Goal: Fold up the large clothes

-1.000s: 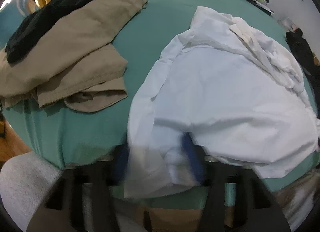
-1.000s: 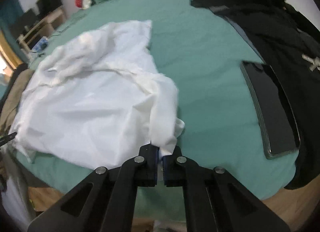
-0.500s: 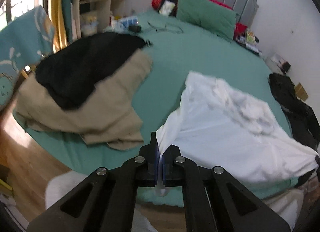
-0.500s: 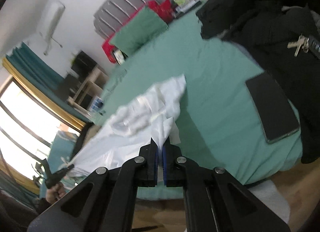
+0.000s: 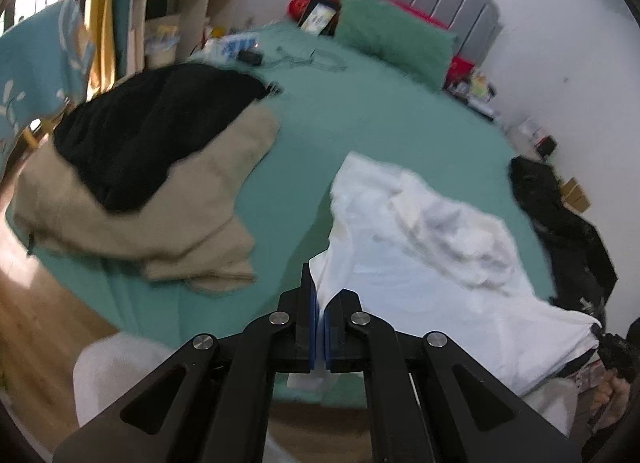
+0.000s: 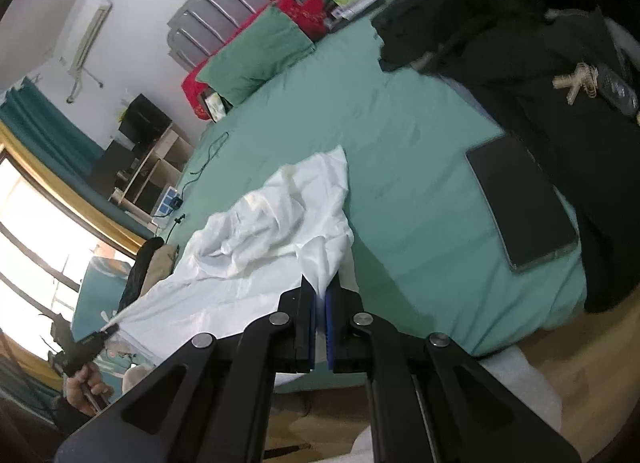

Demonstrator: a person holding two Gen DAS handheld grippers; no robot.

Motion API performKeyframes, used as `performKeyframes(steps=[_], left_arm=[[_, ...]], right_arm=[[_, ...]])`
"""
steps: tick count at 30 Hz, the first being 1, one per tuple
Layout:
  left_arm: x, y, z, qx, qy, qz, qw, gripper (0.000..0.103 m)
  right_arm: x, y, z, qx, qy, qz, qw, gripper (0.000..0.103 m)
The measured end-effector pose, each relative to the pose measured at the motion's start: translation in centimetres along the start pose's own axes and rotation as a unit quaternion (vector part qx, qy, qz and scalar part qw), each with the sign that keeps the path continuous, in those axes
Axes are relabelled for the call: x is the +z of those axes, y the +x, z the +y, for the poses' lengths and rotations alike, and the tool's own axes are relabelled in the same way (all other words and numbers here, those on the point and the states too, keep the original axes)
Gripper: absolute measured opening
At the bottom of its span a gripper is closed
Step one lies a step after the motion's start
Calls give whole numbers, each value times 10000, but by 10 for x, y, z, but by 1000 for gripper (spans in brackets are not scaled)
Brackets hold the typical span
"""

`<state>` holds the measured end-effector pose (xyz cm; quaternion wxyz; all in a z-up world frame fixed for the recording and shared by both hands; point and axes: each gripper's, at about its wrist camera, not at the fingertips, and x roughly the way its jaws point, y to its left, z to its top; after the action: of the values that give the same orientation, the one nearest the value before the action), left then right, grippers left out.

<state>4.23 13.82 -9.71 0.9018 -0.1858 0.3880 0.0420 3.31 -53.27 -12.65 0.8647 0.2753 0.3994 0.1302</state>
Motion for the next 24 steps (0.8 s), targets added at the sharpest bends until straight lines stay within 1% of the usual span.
performKeyframes(steps=[2,4,8,11,13,18,24], left_arm=[[15,-2,-9,-14,104,-223,9997,3],[30,2,-17,-48,131,-365,9992,3],[58,18,-31,-49,229,-523,9984,3],[78,36,-40,25,274,-621,9977,3],[87,47,-41,64,239,-634,9977,3],[115,88,-40,191,145,-592,9980,3],[140,146,-39,392,164,-509,9978,3]], right_arm=[[11,-2,6,-92,-123,-158,9998,4],[23,0,9,-215,-225,-298,9991,4],[54,16,21,-550,-497,-577,9956,4],[75,31,28,-717,-715,-729,9922,4],[90,44,26,-757,-731,-773,9914,4],[125,81,16,-655,-571,-801,9930,4],[159,136,5,-785,-564,-707,9928,4]])
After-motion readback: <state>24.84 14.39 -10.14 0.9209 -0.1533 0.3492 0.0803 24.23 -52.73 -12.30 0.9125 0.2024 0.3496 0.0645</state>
